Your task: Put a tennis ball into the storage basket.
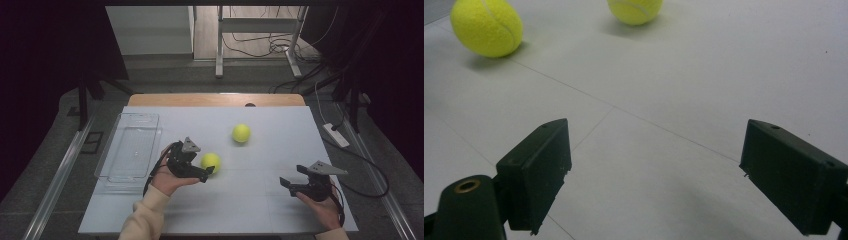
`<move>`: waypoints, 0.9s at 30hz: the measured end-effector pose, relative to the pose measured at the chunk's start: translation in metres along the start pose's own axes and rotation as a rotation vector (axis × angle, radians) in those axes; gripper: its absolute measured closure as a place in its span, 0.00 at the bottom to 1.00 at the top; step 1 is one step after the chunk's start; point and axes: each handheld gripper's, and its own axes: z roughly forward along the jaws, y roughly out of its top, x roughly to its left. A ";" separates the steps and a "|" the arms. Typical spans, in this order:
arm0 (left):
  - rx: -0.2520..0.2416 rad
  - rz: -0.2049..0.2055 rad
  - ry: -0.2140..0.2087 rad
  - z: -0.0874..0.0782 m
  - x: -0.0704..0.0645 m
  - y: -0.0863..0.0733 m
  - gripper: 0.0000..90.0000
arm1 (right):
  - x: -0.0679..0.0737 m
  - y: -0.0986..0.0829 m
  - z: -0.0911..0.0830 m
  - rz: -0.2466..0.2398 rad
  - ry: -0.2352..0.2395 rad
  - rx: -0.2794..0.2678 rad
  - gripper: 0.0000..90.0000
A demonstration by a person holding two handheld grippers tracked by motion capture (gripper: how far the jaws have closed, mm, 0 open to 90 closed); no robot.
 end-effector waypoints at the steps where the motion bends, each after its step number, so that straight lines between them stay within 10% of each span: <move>1: 0.004 -0.001 -0.004 0.002 0.000 0.001 0.03 | 0.000 0.000 0.000 -0.001 -0.002 0.000 0.14; 27: 0.079 0.024 -0.008 0.034 -0.001 0.019 0.03 | 0.001 -0.002 0.001 0.003 -0.011 0.004 0.15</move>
